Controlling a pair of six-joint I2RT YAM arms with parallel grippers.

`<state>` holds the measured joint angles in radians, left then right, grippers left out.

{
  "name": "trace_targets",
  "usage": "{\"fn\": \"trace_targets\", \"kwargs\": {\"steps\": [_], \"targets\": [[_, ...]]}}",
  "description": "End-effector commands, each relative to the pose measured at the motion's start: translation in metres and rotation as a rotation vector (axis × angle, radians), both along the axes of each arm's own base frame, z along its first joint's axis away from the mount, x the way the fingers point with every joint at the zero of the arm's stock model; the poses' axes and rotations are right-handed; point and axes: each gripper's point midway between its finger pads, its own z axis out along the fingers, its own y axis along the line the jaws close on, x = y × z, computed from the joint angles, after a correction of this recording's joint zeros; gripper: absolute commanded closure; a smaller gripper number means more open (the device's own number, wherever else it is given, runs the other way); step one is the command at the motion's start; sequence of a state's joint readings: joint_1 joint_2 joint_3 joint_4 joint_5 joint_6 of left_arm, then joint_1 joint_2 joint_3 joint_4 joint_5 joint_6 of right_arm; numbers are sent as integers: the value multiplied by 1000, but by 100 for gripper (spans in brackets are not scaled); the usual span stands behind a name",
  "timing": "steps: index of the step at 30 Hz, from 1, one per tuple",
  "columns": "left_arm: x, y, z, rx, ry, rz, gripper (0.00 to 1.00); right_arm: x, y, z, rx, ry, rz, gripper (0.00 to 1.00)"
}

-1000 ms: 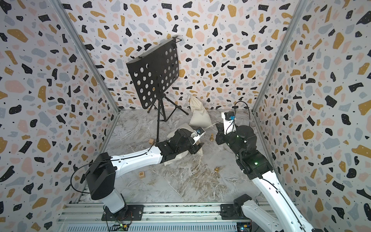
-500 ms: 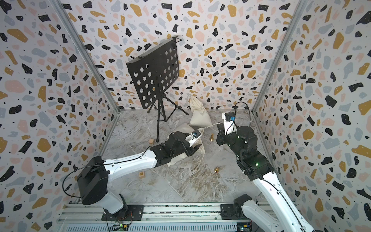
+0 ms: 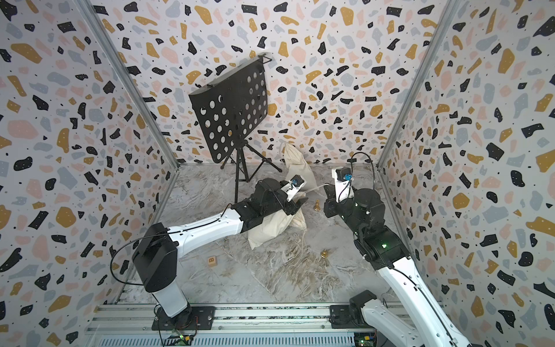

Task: Close the soil bag
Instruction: Frap the soil bag at the center of the board.

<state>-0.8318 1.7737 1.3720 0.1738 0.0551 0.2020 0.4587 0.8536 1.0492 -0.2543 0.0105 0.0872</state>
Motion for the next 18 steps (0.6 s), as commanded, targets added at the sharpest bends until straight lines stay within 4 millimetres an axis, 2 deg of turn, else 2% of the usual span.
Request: {"fn": "trace_targets", "kwargs": {"steps": [1, 5, 7, 8, 10, 14, 18], "targets": [[-5, -18, 12, -20, 8, -90, 32, -8, -1, 20, 20, -56, 14, 100], [4, -22, -2, 22, 48, -96, 47, -8, -2, 22, 14, -59, 10, 100], [5, -22, -12, 42, 63, -98, 60, -9, -4, 23, 8, -65, 0, 100], [5, -19, -19, 57, 70, -89, 71, -9, -6, 23, 4, -68, -11, 100], [8, -11, -30, 84, 79, -53, 85, -10, -12, 27, -6, -79, -38, 100], [6, 17, -56, 157, 96, 27, 95, -14, -31, 36, -33, -107, -119, 100], [5, 67, -88, 320, 106, 195, 97, -22, -53, 52, -45, -159, -212, 100]]}}
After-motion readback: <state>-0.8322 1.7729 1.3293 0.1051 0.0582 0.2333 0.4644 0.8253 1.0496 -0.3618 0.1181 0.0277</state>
